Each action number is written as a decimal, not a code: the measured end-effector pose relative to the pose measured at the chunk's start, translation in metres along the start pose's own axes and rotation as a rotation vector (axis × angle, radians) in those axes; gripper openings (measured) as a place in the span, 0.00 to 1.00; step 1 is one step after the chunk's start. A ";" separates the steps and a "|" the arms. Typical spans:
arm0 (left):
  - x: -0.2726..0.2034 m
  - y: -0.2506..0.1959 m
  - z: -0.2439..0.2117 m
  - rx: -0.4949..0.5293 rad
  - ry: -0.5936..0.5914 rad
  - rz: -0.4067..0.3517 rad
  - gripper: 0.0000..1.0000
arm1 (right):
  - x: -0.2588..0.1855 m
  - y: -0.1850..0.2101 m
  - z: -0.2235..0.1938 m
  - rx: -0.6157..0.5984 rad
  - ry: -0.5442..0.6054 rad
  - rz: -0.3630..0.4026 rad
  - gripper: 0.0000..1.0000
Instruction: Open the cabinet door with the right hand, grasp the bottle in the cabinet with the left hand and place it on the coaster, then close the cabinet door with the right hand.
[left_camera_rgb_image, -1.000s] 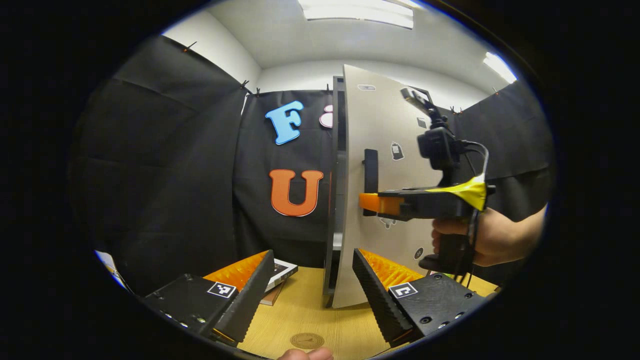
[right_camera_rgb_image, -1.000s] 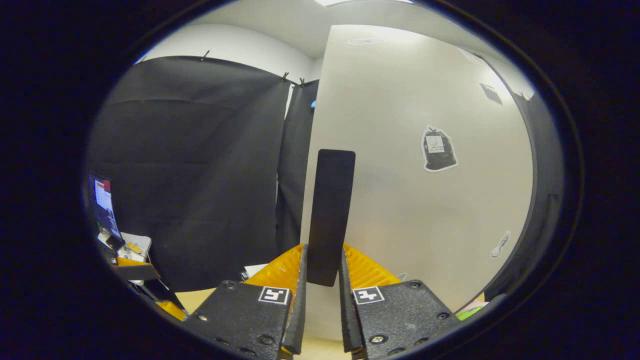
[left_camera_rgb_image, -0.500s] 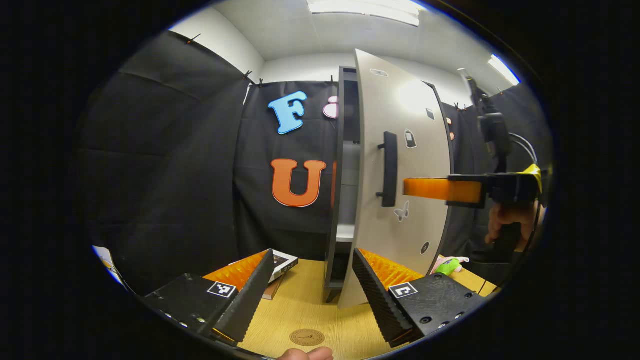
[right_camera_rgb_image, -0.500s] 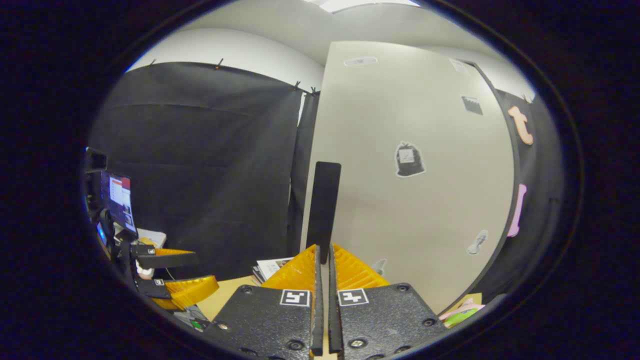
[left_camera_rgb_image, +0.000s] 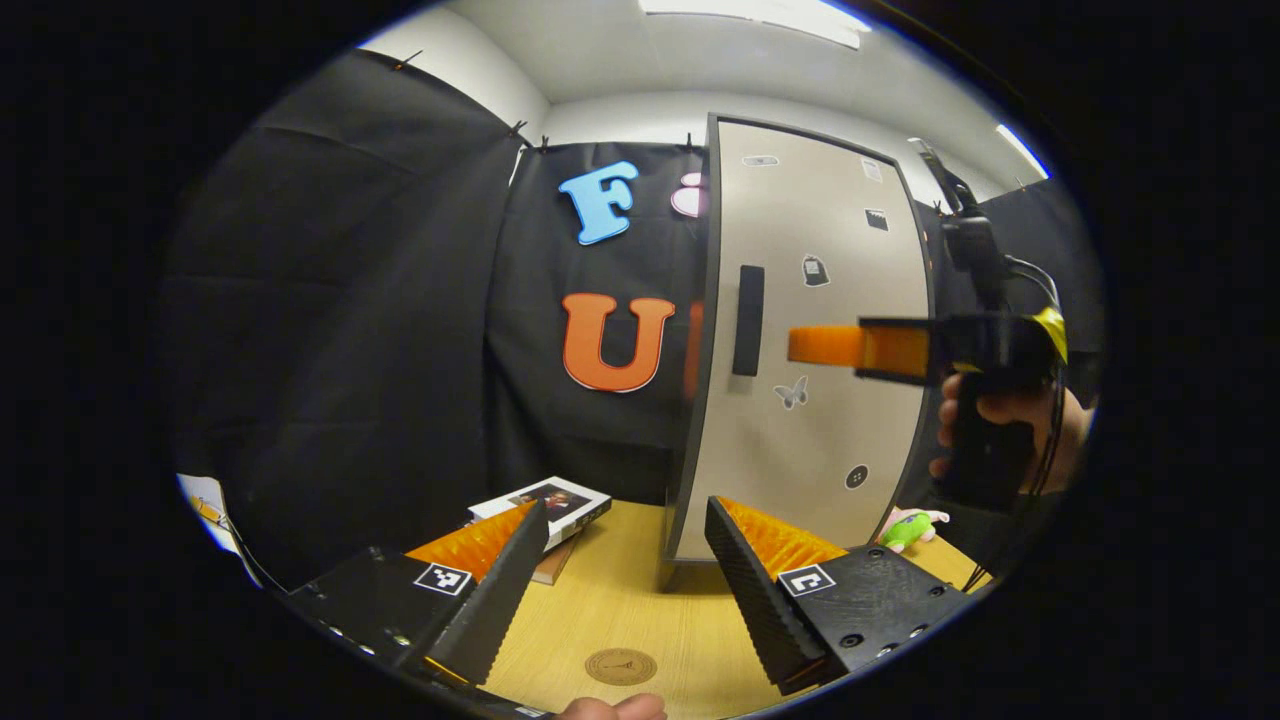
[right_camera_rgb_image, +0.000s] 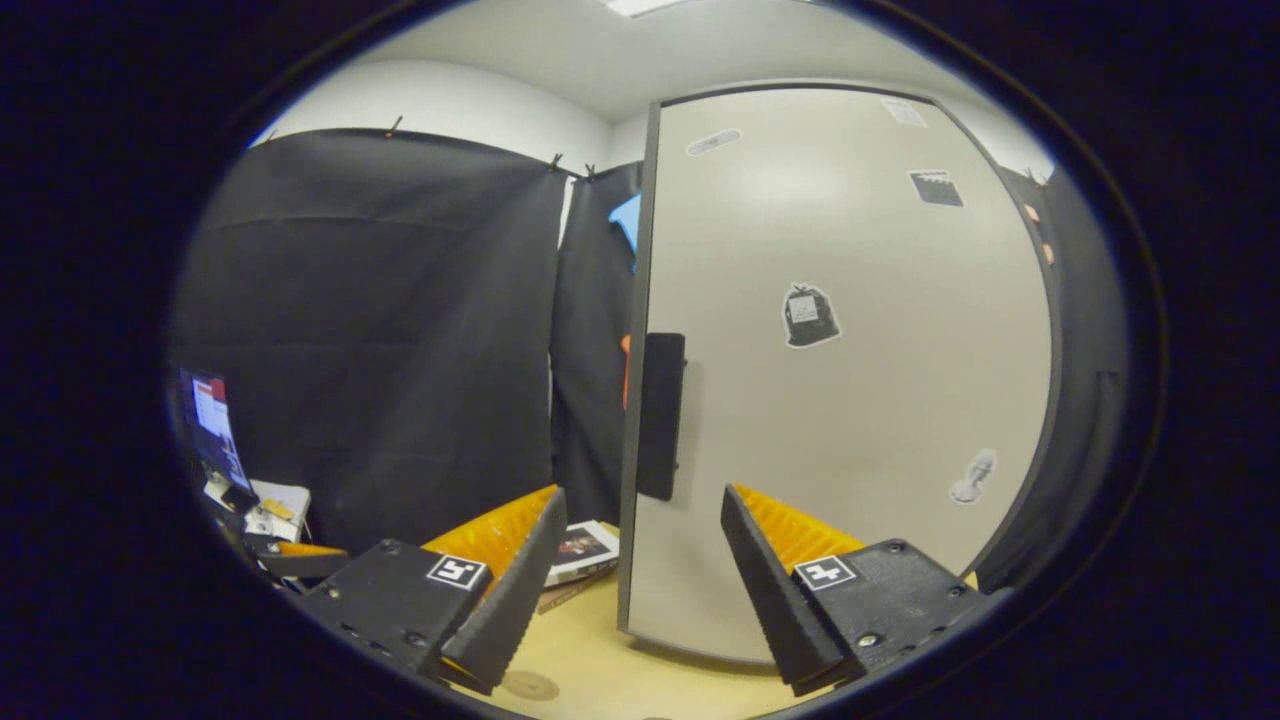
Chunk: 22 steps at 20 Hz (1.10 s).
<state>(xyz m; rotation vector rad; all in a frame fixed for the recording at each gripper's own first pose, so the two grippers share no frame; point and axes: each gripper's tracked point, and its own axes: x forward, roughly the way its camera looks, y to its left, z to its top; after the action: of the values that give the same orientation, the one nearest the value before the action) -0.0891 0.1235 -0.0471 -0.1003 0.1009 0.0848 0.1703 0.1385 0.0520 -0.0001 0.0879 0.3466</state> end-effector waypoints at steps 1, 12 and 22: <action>-0.002 0.004 -0.004 -0.007 0.007 0.006 0.95 | 0.019 -0.001 0.002 0.004 0.009 -0.017 1.00; -0.002 0.037 -0.045 -0.084 0.111 0.037 0.95 | 0.090 0.005 0.005 -0.013 0.034 -0.097 0.34; -0.002 0.046 -0.059 -0.085 0.141 0.034 0.95 | 0.053 0.017 0.006 0.007 0.046 0.047 0.09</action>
<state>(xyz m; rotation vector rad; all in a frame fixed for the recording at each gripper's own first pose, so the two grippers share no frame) -0.1007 0.1629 -0.1097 -0.1895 0.2398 0.1163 0.2144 0.1722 0.0536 0.0013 0.1352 0.3939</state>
